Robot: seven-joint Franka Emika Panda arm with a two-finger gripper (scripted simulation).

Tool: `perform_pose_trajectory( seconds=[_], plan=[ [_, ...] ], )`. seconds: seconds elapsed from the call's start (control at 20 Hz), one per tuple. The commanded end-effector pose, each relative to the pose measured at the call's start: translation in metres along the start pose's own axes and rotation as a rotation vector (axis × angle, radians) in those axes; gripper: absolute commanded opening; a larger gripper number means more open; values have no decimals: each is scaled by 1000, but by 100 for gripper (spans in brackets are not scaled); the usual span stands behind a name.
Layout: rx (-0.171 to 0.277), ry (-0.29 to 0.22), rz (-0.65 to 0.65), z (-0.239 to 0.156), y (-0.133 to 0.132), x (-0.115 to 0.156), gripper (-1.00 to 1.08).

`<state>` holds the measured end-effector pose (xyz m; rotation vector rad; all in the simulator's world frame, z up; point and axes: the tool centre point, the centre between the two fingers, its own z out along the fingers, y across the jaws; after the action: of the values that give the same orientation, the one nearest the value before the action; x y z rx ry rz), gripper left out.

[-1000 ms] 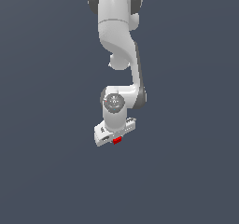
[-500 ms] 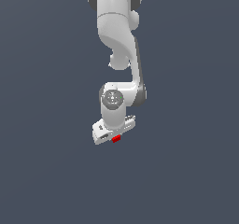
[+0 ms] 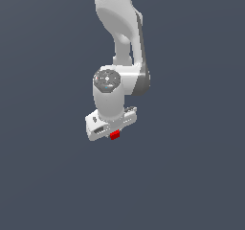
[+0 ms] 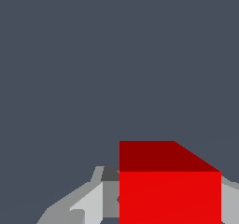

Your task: Pick up the red cube and move it to a goal position.

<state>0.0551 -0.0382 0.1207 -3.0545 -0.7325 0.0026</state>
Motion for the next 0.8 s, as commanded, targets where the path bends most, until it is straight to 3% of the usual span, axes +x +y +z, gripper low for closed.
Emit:
perform_pose_trajectory(
  seconds=[0.0,0.75],
  plan=[
    [-1,1,0,-30,6,-2,-100],
    [0,2,0,-190,39,-10,-100]
  ],
)
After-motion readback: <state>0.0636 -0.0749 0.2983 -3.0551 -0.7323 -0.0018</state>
